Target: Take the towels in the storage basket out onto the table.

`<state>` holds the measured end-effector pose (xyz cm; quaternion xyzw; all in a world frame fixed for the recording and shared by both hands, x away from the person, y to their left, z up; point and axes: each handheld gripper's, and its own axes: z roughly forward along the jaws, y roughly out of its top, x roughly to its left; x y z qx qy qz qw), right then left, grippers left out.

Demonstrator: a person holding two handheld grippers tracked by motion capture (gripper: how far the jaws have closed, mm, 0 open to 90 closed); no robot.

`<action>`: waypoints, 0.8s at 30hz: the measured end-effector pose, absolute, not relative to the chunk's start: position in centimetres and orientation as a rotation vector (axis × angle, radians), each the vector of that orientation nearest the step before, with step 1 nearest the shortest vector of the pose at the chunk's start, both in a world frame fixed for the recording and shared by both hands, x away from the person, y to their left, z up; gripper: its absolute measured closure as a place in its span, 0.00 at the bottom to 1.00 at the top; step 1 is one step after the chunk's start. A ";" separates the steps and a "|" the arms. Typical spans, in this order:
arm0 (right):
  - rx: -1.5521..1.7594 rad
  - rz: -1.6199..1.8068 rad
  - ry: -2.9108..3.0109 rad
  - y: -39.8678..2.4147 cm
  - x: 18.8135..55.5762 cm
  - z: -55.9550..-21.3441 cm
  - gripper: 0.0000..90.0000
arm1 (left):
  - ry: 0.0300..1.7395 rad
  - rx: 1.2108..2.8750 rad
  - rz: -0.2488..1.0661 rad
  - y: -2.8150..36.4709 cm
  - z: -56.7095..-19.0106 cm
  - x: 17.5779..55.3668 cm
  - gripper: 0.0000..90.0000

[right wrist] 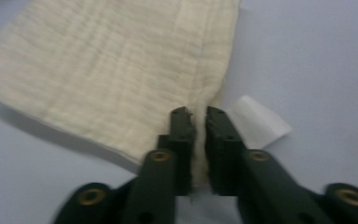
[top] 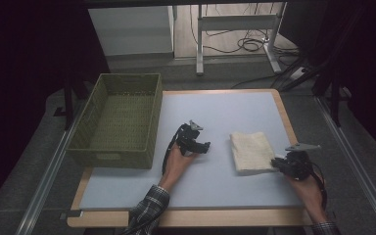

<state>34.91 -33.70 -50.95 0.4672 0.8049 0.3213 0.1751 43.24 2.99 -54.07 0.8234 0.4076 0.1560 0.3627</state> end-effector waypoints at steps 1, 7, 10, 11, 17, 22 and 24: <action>1.329 0.901 2.277 -33.7 34.9 -51.1 0.76 | 1.049 2.120 0.402 3.0 -54.1 43.2 0.22; 1.366 0.907 2.238 -33.3 34.5 -51.4 0.79 | 1.049 2.119 0.404 3.0 -54.1 43.2 0.22; 1.385 0.964 2.287 -33.1 34.4 -51.4 0.95 | 1.049 2.117 0.404 3.0 -54.1 43.2 0.22; 1.386 0.966 2.294 -33.1 34.4 -51.4 0.96 | 1.049 2.118 0.404 3.0 -54.1 43.2 0.22; 1.321 1.011 2.260 -32.5 34.2 -48.3 0.96 | 1.047 2.119 0.404 3.0 -54.1 43.2 0.22; 1.201 1.038 2.295 -29.5 35.0 -45.2 0.96 | 1.047 2.118 0.403 3.0 -54.1 43.2 0.22; 1.143 1.048 2.317 -27.6 35.4 -44.1 0.96 | 1.048 2.116 0.402 3.0 -54.1 43.2 0.22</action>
